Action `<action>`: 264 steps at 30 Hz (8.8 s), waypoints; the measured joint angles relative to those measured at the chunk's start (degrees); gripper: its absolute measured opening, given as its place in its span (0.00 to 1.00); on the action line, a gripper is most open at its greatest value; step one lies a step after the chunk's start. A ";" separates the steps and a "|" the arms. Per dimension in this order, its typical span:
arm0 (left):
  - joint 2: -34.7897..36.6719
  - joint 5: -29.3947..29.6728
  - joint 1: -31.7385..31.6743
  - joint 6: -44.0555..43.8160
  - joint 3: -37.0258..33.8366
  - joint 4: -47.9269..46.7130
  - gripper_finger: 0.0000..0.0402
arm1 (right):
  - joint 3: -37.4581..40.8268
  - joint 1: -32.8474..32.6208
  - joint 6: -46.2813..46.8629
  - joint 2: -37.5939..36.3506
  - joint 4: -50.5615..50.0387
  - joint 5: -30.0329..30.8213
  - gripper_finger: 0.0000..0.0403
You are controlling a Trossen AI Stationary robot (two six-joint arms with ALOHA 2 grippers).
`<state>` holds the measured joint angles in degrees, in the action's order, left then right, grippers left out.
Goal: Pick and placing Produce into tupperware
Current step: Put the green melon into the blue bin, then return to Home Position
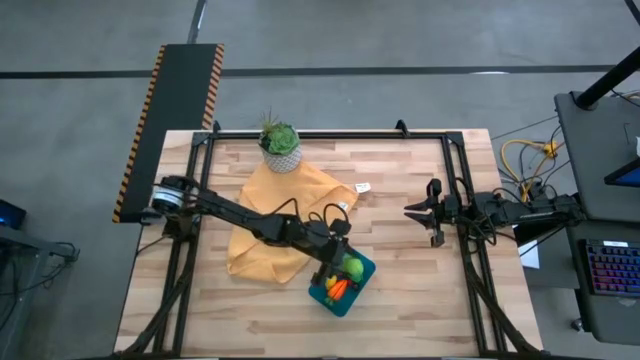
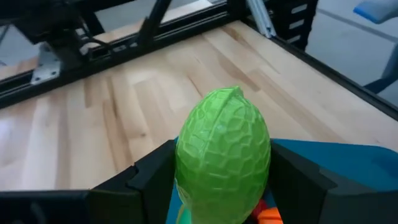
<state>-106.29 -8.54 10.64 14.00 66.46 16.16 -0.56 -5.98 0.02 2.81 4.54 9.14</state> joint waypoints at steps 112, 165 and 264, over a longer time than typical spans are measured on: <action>58.04 29.87 -3.18 12.53 -17.19 -21.66 0.00 | 0.00 0.00 1.45 0.02 -0.09 -0.01 0.16; 104.81 23.39 -3.13 -12.17 -64.08 -15.10 0.00 | 0.00 0.00 1.75 0.37 -2.67 0.03 0.16; 102.23 17.80 -3.15 -16.59 -66.19 -13.77 0.00 | 0.00 0.00 7.49 -1.92 -3.02 -1.61 0.16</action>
<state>-4.06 9.26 7.49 -2.59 0.27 2.39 -0.56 -5.98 7.51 0.89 1.52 7.53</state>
